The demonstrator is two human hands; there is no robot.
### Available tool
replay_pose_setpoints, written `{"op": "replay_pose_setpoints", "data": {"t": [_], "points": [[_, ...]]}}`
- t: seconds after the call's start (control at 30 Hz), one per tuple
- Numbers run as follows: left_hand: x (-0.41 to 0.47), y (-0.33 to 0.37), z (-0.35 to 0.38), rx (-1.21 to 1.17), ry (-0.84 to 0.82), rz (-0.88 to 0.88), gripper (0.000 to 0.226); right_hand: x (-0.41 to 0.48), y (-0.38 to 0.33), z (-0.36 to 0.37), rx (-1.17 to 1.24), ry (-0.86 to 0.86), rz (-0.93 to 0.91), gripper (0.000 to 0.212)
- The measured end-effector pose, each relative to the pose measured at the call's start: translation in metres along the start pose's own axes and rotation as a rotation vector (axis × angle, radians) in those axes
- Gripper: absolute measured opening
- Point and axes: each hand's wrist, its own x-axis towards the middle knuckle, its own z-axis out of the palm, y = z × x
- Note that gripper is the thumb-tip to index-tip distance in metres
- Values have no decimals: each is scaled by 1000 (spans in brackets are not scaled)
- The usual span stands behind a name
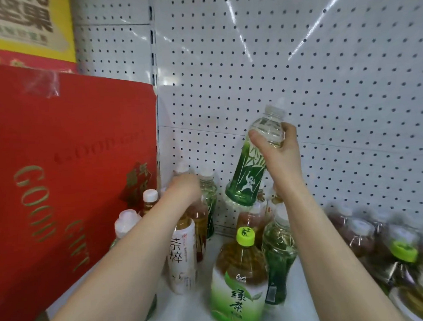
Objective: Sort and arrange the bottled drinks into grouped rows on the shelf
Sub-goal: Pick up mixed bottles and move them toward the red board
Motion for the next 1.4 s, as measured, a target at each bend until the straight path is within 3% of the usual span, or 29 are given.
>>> {"op": "replay_pose_setpoints", "data": {"t": [0.13,0.37,0.53,0.63,0.77,0.93,1.13,1.27,1.33,1.4], "points": [[-6,-4,-5,-158,119,42,40,5,3,-1,28,-10,28,66],[-38,-9,-38,-873,729,338,47,9,4,3,47,9,44,65],[-58,-22,-56,-1246,896,442,48,16,-6,17,76,-116,87,71],[-67,-30,-61,-1445,953,484,44,20,-8,33,49,-281,166,60],[-73,-44,-63,-1607,970,467,49,13,-3,58,-228,-538,285,67],[-78,-56,-62,-1712,891,428,47,-10,14,85,-395,-725,451,94],[-85,-56,-56,-1721,827,420,44,-26,22,92,-574,-821,421,61],[-92,-54,-51,-1740,780,453,39,-28,18,85,-662,-826,356,54],[-96,-53,-50,-1743,758,473,40,-24,10,75,-731,-766,250,46],[-99,-53,-48,-1727,734,502,45,-24,-5,60,-592,-654,148,39]]}}
